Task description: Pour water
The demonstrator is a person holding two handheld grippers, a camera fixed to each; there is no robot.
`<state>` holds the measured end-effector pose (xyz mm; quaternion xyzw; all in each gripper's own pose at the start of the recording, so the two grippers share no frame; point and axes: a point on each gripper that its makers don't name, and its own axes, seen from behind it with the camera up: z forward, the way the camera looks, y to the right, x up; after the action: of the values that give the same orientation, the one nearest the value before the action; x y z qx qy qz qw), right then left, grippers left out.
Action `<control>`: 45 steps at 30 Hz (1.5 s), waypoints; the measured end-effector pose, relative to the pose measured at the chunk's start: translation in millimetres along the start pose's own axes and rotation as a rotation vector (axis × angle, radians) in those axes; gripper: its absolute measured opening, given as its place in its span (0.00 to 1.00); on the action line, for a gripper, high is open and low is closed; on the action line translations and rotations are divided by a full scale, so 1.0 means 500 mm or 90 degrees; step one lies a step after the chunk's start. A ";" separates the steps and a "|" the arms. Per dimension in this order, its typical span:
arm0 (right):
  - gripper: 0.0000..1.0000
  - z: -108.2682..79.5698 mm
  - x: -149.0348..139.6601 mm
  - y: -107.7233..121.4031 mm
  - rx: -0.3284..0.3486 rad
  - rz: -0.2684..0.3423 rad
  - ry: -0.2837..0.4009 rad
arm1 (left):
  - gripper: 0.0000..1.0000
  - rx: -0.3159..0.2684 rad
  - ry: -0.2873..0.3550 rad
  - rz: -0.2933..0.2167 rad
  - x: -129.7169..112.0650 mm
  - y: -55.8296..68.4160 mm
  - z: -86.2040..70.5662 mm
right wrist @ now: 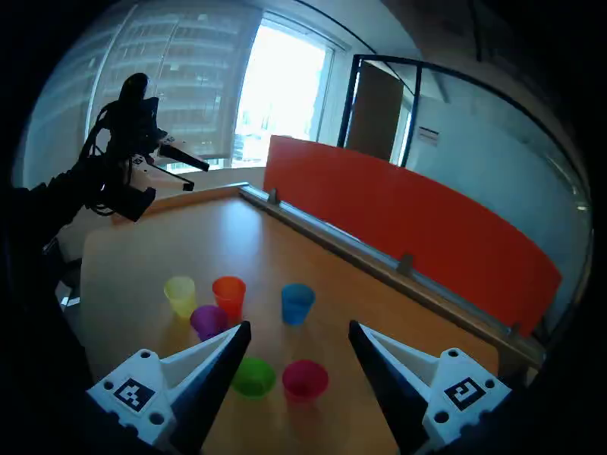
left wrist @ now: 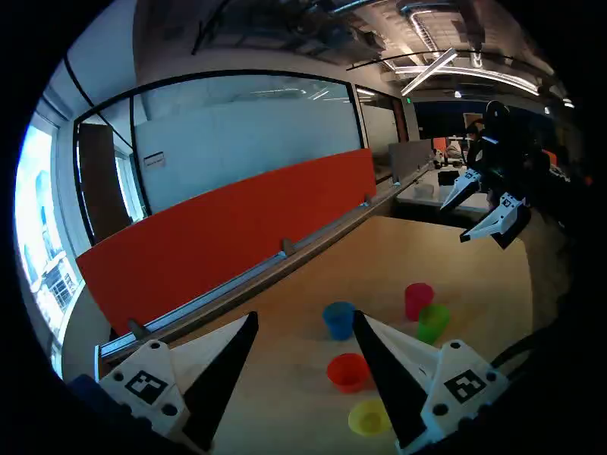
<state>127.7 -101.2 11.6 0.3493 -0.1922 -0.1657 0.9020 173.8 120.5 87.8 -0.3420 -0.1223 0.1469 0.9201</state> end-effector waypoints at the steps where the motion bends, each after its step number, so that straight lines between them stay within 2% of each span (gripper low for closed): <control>1: 1.00 0.002 -0.003 -0.002 0.003 0.000 -0.002 | 0.92 -0.004 -0.004 -0.002 -0.003 0.001 0.004; 21: 1.00 0.046 -0.056 -0.028 0.047 -0.001 -0.028 | 0.92 -0.058 -0.054 -0.016 -0.055 0.010 0.065; 33: 1.00 0.077 -0.130 -0.063 0.082 0.009 -0.062 | 0.92 -0.097 -0.073 -0.034 -0.090 0.024 0.111; 45: 1.00 0.112 -0.197 -0.096 0.110 0.018 -0.085 | 0.92 -0.114 -0.088 -0.029 -0.117 0.026 0.164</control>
<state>7.9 -123.8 -5.9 0.4110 -0.2703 -0.1584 0.8561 90.5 158.1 132.4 -0.4090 -0.2059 0.1381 0.8782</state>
